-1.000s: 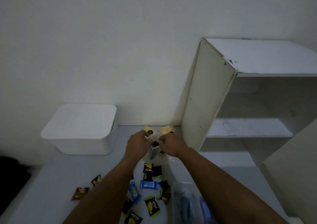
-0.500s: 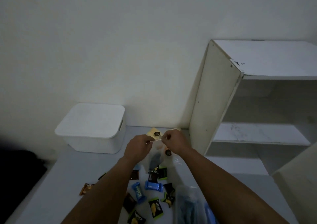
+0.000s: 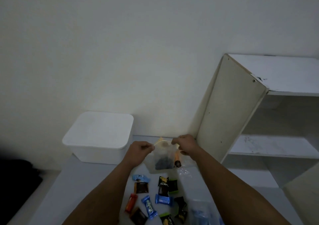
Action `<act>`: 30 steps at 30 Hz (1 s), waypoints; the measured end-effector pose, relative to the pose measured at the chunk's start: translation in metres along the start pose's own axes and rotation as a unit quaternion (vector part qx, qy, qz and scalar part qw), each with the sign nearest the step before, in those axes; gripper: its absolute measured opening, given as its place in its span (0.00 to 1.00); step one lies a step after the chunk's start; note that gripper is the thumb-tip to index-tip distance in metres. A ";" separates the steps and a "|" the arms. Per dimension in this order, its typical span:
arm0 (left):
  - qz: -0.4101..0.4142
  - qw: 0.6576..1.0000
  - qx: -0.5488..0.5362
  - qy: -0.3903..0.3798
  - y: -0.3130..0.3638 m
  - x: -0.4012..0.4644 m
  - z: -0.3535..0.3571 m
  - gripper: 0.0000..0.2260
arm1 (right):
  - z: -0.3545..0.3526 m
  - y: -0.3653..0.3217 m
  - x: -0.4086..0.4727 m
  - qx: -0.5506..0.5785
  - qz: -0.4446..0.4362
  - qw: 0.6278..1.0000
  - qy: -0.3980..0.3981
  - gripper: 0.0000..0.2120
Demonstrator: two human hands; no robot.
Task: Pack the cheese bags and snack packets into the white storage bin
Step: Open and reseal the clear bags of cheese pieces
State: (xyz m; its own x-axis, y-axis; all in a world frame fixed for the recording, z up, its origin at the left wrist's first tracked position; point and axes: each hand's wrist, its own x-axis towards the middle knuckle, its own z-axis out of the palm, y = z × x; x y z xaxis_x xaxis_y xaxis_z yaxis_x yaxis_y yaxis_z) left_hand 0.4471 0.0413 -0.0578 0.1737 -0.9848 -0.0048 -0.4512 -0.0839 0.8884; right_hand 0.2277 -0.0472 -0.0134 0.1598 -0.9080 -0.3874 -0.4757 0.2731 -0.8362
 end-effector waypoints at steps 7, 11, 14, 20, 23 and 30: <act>0.080 0.996 0.043 -0.010 0.017 0.017 -0.008 0.05 | 0.013 -0.015 -0.003 -0.010 -0.014 1.000 0.021 0.07; 0.131 0.986 0.103 0.018 0.022 0.018 -0.015 0.06 | 0.026 -0.027 -0.016 0.020 0.048 0.999 -0.006 0.08; 0.174 0.975 0.140 0.015 0.021 0.017 -0.020 0.05 | 0.040 -0.031 -0.023 0.111 0.082 0.990 -0.009 0.25; 0.183 0.975 0.110 -0.067 0.017 0.013 -0.039 0.14 | 0.060 -0.038 -0.025 0.155 0.022 0.987 0.030 0.21; 0.141 0.987 0.074 -0.019 0.012 0.024 -0.057 0.12 | 0.060 -0.047 -0.028 0.127 -0.022 0.992 -0.008 0.08; 0.055 0.995 -0.015 -0.086 0.020 0.044 -0.073 0.08 | 0.057 -0.072 -0.038 0.068 -0.026 0.990 -0.117 0.10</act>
State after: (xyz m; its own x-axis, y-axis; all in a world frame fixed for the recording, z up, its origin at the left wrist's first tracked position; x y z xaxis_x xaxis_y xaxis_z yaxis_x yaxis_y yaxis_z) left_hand 0.5098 0.0070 -0.0068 -0.0291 -0.9994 0.0165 -0.4331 0.0275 0.9009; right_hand 0.3049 -0.0144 0.0395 0.3853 -0.8274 -0.4086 -0.3436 0.2823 -0.8957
